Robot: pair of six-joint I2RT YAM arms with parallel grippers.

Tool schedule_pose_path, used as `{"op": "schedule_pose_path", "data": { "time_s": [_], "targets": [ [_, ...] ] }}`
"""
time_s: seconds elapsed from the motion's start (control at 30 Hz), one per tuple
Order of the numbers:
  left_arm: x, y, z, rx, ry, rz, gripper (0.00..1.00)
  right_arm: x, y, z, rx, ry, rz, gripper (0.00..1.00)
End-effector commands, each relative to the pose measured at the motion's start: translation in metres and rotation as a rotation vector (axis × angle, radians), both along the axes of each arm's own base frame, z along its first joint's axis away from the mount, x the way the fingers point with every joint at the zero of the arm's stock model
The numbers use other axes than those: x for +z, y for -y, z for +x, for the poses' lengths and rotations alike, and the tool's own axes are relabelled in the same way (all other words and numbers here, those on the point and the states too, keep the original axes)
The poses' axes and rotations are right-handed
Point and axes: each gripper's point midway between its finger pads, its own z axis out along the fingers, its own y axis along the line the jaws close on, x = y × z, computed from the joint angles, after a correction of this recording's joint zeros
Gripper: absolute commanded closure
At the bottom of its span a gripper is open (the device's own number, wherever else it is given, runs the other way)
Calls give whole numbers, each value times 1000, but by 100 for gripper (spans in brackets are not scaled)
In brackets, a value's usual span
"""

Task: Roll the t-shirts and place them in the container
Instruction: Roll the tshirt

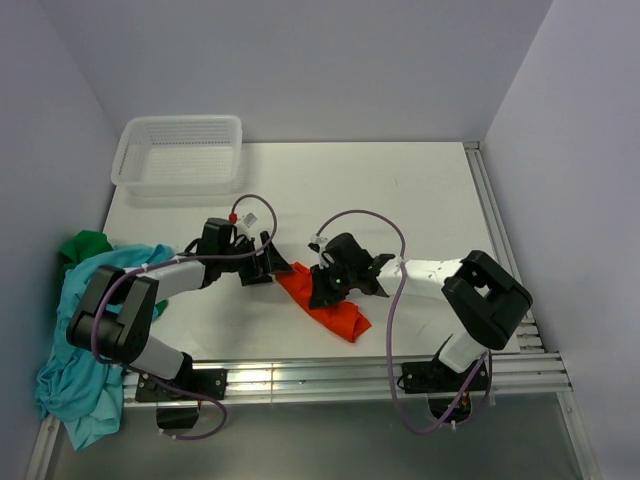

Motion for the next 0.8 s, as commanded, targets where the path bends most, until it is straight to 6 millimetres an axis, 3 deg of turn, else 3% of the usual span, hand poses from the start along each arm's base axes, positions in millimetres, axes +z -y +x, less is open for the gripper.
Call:
{"op": "schedule_pose_path", "data": {
  "time_s": [0.0,0.3,0.43,0.67,0.7,0.77],
  "targets": [
    [-7,3,2,-26,1,-15,2,-22,17,-4,3,-29,-90,100],
    [-19,6,15,-15,-17,6,15,-21,17,-5,13,-30,-87,100],
    [-24,10,16,-53,-35,-6,31,-21,18,-4,11,-28,-94,100],
    [-34,16,12,-86,-53,-20,45,-19,16,0,13,-20,-93,100],
    [-35,16,12,-84,-52,-16,50,-19,17,1,16,-19,-98,100],
    [-33,17,15,-81,-43,-19,71,-18,17,1,18,-16,-102,100]
  ]
}}
